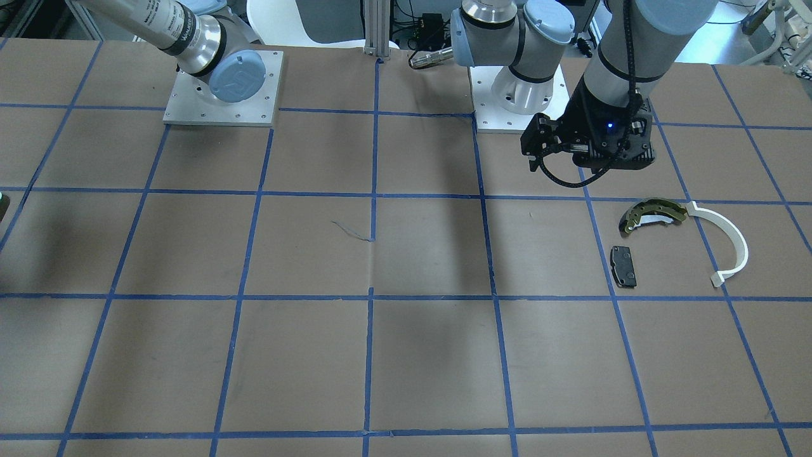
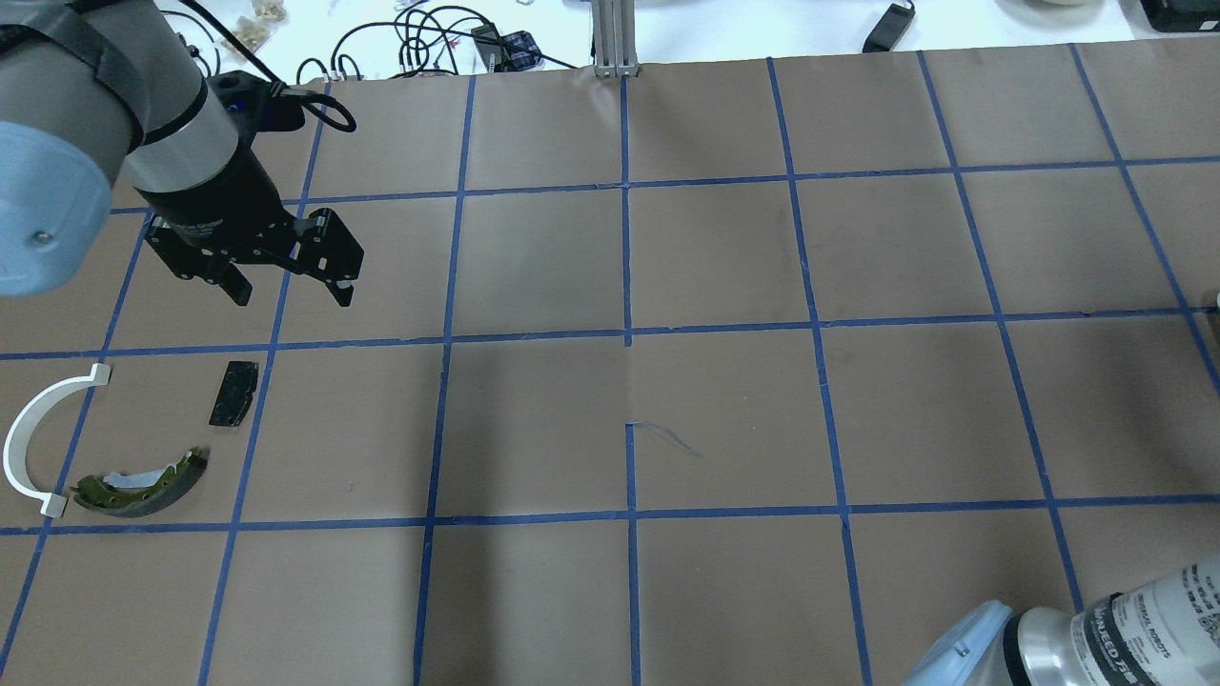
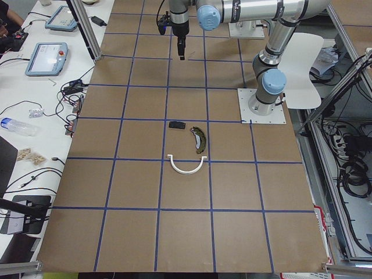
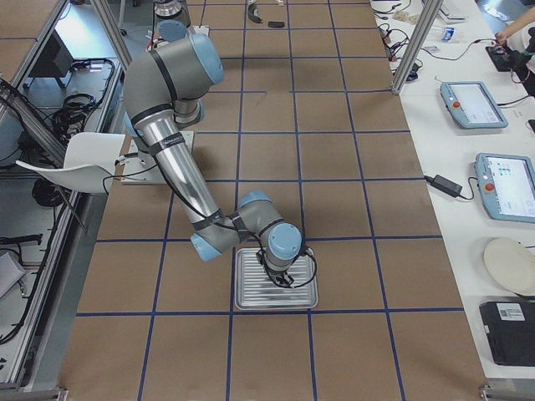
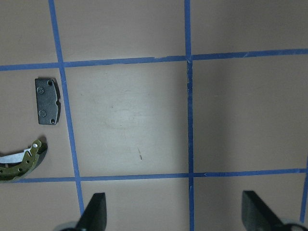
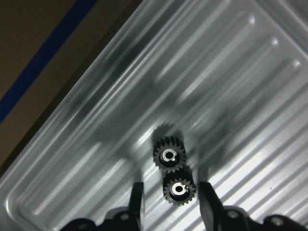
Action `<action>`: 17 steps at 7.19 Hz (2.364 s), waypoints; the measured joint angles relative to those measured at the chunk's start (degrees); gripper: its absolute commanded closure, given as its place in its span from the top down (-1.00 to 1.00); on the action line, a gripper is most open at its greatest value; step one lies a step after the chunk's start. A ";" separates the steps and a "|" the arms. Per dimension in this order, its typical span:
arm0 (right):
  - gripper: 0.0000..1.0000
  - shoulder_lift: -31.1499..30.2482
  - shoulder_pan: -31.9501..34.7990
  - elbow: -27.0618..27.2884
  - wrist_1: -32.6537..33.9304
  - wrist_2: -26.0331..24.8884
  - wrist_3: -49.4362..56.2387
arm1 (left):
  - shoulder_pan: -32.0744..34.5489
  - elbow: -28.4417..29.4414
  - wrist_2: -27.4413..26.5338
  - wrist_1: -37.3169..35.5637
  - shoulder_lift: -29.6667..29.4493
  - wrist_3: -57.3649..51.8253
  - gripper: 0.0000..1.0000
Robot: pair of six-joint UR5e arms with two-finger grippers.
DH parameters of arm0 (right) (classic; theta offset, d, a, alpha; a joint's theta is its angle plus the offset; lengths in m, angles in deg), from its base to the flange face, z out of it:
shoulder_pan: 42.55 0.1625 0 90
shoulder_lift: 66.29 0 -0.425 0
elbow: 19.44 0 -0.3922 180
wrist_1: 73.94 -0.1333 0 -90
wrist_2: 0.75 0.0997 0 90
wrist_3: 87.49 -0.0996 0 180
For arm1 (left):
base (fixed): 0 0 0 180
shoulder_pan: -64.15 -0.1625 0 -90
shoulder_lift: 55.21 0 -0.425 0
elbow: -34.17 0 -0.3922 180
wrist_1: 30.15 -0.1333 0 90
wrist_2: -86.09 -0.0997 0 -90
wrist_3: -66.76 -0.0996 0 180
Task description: Place bearing gear from tray to pile
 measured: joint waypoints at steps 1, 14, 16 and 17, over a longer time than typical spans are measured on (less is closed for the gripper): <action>-0.41 0.12 0.00 -0.03 -0.01 -0.02 -0.01 | 0.01 -0.55 0.00 -0.84 0.78 0.00 1.00; -0.94 -22.40 37.06 4.21 -19.54 -0.26 -62.21 | -0.51 -0.21 -0.76 -1.40 0.92 0.07 1.00; -0.91 -22.35 51.06 5.48 -19.46 1.94 -83.76 | -0.89 -0.35 -0.73 -1.74 0.59 -0.19 1.00; -0.90 -21.62 57.15 5.51 -18.82 4.68 -93.52 | -1.03 -0.41 -0.55 -3.15 -0.01 -0.43 1.00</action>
